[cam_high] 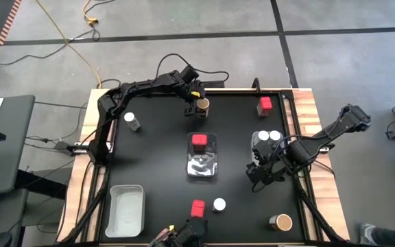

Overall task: Sort spices by type
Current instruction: Put the brown seasoning bottle into the gray bin

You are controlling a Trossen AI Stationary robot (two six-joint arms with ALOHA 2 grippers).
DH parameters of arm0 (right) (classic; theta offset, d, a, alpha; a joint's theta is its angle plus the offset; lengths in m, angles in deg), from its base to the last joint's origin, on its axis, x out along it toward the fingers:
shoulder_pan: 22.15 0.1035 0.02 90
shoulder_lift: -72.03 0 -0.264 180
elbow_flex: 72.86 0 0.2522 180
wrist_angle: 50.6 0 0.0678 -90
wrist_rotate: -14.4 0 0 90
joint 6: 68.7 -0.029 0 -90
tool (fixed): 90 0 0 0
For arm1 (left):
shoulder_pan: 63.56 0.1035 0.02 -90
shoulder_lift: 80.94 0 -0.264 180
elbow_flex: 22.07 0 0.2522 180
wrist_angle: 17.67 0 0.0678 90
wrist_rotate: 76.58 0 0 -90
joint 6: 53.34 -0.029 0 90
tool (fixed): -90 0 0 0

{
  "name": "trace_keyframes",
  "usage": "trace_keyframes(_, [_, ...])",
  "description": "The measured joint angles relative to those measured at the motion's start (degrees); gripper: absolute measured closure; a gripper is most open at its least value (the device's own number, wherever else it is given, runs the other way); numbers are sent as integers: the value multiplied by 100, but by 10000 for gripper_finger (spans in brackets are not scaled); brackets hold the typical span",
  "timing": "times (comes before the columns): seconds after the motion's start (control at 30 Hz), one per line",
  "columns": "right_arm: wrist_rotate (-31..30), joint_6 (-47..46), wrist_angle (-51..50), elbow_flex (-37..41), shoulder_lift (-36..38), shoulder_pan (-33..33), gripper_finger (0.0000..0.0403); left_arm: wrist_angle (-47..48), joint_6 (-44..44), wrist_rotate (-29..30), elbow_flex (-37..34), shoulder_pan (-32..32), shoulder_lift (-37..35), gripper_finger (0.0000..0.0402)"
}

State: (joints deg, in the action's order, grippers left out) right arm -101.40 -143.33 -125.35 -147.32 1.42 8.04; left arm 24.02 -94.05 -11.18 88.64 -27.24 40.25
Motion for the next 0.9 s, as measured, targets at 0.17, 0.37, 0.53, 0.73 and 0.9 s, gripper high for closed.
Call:
trace_keyframes(0.17, [0, 2, -23, 0, 0, 0, 131, 0, 124, -7, 0, -2, 0, 98])
trace_keyframes(0.37, [0, 2, -26, 0, 0, 0, 131, -30, 192, -16, 0, -2, 0, 127])
trace_keyframes(0.53, [-175, 2, -29, 0, 0, 0, 131, -38, 231, -8, 0, -13, -9, 128])
trace_keyframes(0.73, [-433, 2, -30, 0, 0, 0, 131, -24, 565, 29, 0, -18, -223, 128])
trace_keyframes(0.9, [-435, 48, -46, 0, 0, 0, 131, 194, 1221, 19, 0, -37, -699, 128])
